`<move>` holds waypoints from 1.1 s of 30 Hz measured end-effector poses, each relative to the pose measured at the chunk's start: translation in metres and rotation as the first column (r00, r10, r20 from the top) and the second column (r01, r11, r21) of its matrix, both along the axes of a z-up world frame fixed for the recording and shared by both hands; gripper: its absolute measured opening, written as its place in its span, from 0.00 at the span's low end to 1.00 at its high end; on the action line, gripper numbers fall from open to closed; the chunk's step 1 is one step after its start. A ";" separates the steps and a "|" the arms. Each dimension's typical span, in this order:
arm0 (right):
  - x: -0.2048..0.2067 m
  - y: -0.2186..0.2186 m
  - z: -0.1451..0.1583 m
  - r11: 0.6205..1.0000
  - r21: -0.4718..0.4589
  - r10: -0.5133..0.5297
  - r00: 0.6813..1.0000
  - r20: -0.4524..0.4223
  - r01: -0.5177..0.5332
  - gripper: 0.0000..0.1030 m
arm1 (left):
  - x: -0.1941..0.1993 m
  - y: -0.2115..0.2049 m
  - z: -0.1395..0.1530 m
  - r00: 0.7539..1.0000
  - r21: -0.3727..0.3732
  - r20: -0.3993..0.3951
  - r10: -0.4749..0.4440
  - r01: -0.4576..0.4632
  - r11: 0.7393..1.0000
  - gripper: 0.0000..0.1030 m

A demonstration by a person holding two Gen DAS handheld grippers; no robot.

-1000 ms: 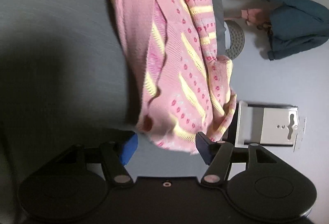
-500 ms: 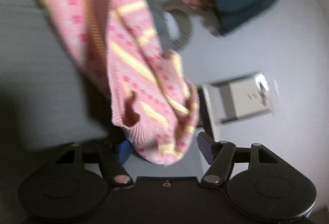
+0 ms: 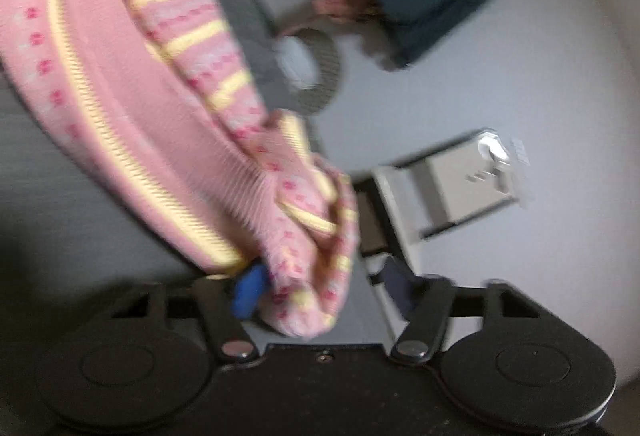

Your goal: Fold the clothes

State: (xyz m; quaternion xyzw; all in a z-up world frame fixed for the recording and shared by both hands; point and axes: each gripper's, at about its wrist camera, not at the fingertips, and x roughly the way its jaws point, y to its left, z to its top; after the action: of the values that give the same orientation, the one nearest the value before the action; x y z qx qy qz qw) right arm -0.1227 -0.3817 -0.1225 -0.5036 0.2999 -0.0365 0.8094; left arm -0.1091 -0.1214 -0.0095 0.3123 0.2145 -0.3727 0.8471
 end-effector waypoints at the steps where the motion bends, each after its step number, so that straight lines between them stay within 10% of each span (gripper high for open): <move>1: 0.005 0.000 -0.004 1.000 -0.017 0.023 0.999 -0.036 -0.024 0.34 | 0.000 0.000 0.000 1.000 0.001 0.000 0.001 -0.001 1.000 0.13; 9: 0.013 0.004 -0.010 0.999 0.034 0.047 0.973 -0.225 -0.041 0.07 | -0.005 0.001 0.000 0.999 0.016 0.051 0.001 -0.001 1.000 0.13; 16: -0.030 0.028 0.051 0.998 0.050 -0.035 0.998 0.054 0.032 0.06 | -0.024 0.015 0.027 0.958 0.021 0.285 0.016 -0.023 1.000 0.13; 24: -0.113 0.115 0.169 1.000 0.004 -0.019 0.898 0.439 0.019 0.06 | -0.055 0.074 0.144 0.784 -0.046 0.610 0.117 -0.112 0.993 0.13; 33: -0.181 0.196 0.307 0.997 -0.077 0.036 0.681 0.732 0.030 0.06 | -0.100 0.145 0.275 0.570 -0.181 0.789 0.229 -0.140 0.973 0.13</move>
State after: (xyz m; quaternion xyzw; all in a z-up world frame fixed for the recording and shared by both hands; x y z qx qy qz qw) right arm -0.3040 -0.1861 0.1841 -0.4804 -0.0512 -0.2456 0.8404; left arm -0.2095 0.0231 0.2656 0.3807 -0.1786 -0.1110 0.9005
